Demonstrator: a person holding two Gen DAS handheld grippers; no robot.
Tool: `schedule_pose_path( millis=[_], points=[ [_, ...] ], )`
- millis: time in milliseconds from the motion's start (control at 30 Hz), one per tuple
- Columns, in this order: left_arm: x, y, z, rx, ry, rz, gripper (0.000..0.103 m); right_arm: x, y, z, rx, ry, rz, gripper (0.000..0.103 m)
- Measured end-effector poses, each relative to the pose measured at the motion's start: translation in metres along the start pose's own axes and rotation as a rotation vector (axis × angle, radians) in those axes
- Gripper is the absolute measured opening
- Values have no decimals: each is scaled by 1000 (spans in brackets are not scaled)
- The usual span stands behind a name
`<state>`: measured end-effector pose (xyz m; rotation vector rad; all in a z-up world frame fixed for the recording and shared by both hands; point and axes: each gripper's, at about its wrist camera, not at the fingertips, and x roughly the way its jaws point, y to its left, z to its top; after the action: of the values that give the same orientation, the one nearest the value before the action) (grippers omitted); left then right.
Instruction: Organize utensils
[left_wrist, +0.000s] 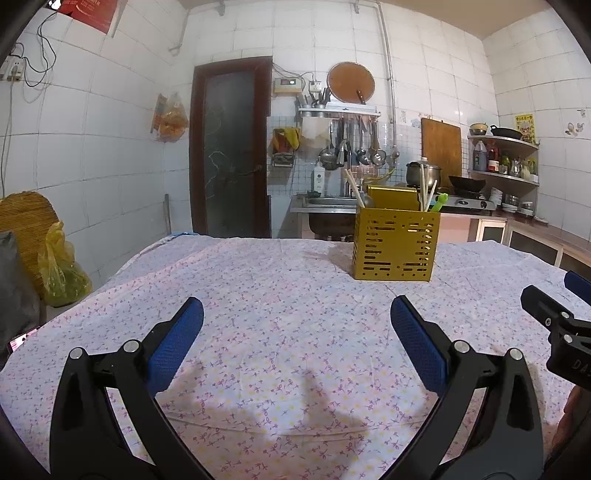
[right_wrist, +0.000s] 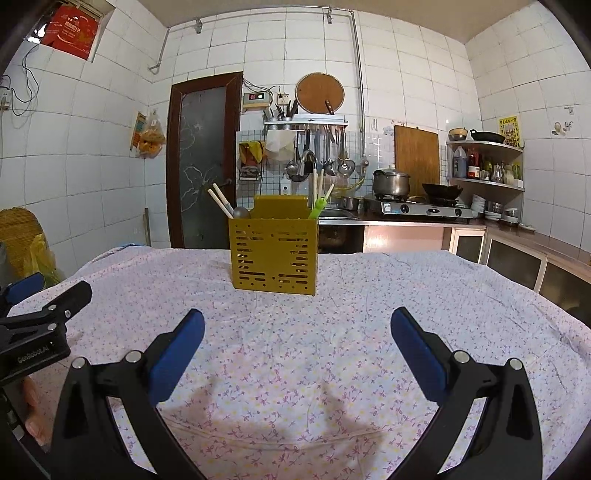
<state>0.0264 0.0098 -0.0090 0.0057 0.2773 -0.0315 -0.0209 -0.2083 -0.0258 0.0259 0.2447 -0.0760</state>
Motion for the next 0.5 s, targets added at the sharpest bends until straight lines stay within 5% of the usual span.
schedule_pose_path(
  millis=[500],
  points=[
    [-5,1,0,5,-32,-43,98,-1,0,1,-2,-9,-1,99]
  ],
)
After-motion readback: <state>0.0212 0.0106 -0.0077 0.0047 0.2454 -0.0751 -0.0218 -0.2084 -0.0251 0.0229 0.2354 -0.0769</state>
